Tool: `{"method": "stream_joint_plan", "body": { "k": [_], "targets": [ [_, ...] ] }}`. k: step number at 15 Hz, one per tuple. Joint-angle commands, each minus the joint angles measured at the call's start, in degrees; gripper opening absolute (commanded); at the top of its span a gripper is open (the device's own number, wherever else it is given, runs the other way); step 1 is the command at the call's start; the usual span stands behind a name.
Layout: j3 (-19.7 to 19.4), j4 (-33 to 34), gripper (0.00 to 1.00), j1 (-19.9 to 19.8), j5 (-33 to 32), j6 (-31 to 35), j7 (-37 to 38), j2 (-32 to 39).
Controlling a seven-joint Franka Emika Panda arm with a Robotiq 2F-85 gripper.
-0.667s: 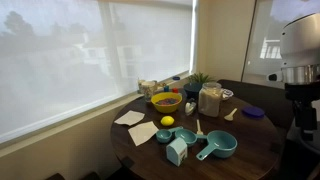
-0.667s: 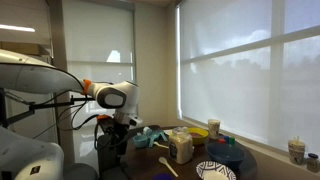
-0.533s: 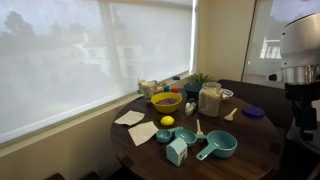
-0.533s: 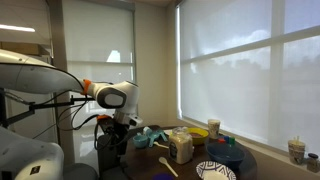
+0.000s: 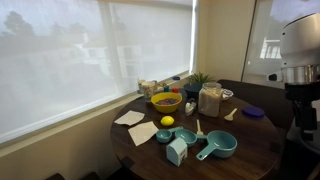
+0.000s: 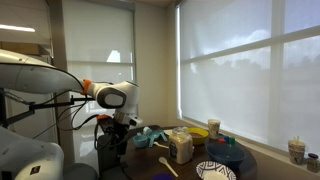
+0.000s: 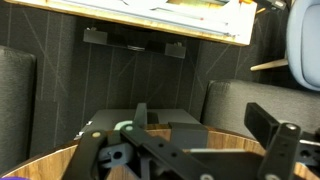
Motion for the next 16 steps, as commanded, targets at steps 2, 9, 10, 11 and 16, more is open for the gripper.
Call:
{"method": "stream_joint_plan", "body": {
  "k": [2,9,10,11,16],
  "targets": [
    [0.7,0.2,1.0,-0.8,0.4,-0.2,-0.5,0.0],
    [-1.2,0.2,1.0,-6.4,-7.7,14.4,-1.5,2.2],
    [-1.7,0.0,1.0,-7.2,-8.8,16.7,-1.7,2.3],
    [-2.1,0.0,1.0,-7.9,-9.7,18.5,-1.9,2.6],
    [-4.1,-0.7,1.0,-11.6,-12.3,26.2,-0.9,5.4]
  ]
}}
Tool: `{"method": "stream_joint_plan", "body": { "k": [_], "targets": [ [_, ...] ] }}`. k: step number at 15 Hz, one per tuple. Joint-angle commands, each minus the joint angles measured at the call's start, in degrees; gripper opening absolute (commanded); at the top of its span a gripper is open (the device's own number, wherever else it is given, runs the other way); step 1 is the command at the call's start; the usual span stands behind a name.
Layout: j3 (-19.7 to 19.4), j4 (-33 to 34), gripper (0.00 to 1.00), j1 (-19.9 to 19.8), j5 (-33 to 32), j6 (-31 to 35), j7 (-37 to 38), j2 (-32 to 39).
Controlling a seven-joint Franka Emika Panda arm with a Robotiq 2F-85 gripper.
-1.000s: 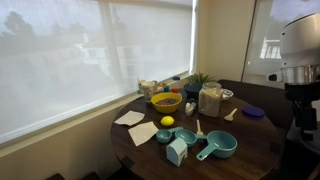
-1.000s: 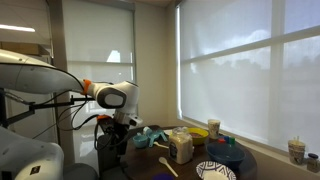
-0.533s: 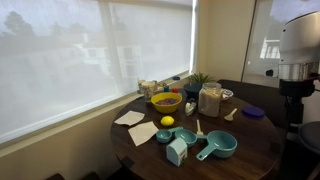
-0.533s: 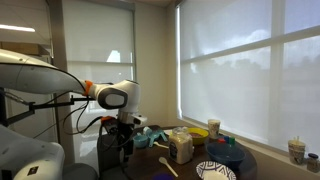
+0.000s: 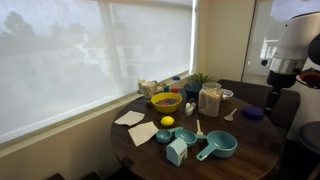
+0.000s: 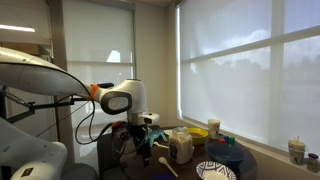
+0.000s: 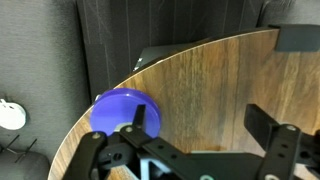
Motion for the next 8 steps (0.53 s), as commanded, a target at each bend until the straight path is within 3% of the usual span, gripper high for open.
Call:
{"method": "stream_joint_plan", "body": {
  "k": [1,8],
  "targets": [
    [-1.2,-0.5,1.0,-2.4,-2.2,5.1,-0.1,2.9],
    [-3.0,-1.6,1.0,-3.5,-1.7,16.5,-0.8,8.2]
  ]
}}
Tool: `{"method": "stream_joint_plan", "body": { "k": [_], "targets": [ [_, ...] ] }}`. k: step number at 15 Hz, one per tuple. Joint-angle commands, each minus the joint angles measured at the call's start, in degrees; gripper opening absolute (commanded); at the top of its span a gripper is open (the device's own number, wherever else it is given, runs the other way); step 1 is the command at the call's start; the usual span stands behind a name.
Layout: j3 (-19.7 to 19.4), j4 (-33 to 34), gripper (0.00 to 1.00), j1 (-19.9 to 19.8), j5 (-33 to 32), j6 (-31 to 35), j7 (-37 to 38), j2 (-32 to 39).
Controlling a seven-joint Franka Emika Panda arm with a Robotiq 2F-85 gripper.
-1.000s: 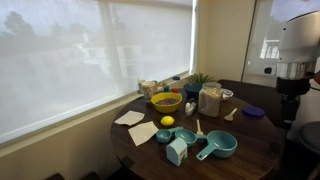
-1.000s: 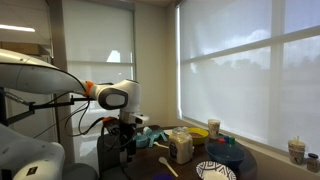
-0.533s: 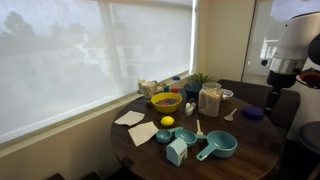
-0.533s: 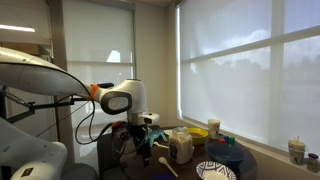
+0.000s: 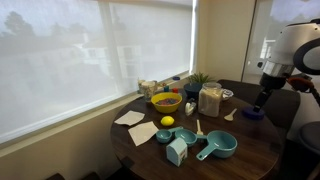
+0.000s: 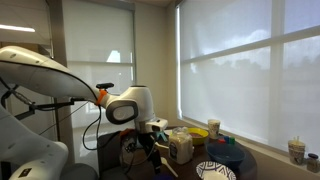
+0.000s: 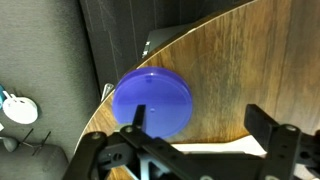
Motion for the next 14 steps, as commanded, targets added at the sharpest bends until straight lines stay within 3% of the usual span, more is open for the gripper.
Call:
{"method": "stream_joint_plan", "body": {
  "k": [1,14],
  "targets": [
    [-0.4,-1.1,1.0,-0.7,-0.7,6.3,-0.6,3.1],
    [0.5,-1.2,1.0,-3.8,-6.4,9.7,0.1,7.0]
  ]
}}
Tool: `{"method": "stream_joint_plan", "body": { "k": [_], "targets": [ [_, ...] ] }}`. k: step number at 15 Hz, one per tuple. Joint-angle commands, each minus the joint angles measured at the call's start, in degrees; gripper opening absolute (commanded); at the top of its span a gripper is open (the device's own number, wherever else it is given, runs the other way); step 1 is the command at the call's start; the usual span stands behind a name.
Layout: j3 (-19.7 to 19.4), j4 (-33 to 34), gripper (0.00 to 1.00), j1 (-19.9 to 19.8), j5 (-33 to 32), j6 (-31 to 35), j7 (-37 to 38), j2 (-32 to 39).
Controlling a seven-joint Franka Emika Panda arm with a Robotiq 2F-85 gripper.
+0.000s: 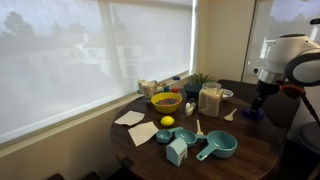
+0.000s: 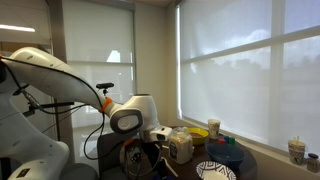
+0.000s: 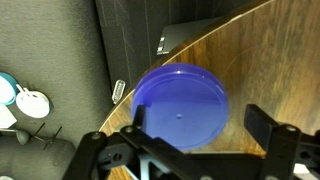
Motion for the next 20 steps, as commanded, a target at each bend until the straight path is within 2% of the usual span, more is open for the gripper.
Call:
{"method": "stream_joint_plan", "body": {
  "k": [1,12,20],
  "targets": [
    [0.7,0.1,1.0,-1.5,-2.3,1.8,0.2,1.3],
    [0.9,0.0,1.0,-2.3,-1.4,9.1,4.9,4.7],
    [1.2,0.1,1.0,-4.4,-2.9,7.9,5.6,4.3]
  ]
}}
